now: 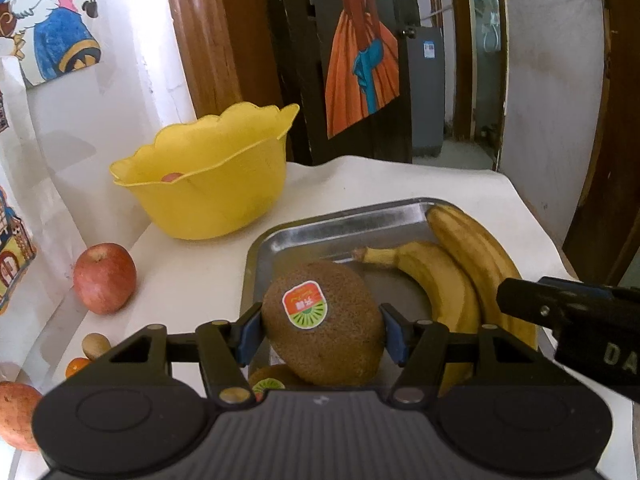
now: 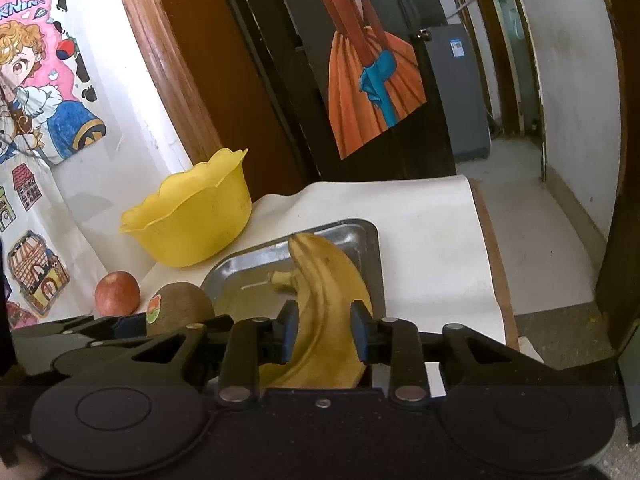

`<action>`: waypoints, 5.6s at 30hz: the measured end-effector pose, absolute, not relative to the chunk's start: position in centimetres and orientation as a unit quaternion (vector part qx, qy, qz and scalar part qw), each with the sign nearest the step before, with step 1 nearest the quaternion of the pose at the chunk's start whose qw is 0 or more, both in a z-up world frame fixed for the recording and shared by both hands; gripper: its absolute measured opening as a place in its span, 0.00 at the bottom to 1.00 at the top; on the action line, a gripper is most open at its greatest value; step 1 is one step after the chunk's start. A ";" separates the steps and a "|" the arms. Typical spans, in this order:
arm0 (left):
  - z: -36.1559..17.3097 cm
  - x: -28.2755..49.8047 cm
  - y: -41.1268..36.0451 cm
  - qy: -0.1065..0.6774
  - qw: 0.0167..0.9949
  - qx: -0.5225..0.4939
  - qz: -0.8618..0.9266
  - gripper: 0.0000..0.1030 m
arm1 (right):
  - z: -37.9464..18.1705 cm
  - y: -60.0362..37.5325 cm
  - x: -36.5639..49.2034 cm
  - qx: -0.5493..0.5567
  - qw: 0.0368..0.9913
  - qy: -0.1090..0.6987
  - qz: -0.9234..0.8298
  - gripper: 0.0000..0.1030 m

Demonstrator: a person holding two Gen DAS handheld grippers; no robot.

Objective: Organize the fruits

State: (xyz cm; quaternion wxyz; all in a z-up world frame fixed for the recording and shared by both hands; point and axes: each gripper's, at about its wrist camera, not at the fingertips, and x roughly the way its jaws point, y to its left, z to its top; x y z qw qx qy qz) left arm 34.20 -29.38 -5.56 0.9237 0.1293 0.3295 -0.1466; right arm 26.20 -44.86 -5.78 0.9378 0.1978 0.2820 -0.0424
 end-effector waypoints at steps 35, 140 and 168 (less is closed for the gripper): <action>-2.9 32.0 -24.3 0.294 0.945 0.079 -0.118 0.94 | -4.6 -42.4 21.8 0.183 0.937 0.287 -0.074 0.97; -8.4 32.7 -7.4 0.322 0.943 0.081 0.002 0.92 | -7.4 -17.3 41.2 0.027 0.874 0.425 0.235 0.34; -8.3 34.4 -8.5 0.312 0.944 0.102 0.024 0.69 | -7.7 -22.0 36.0 0.096 0.894 0.401 0.176 0.34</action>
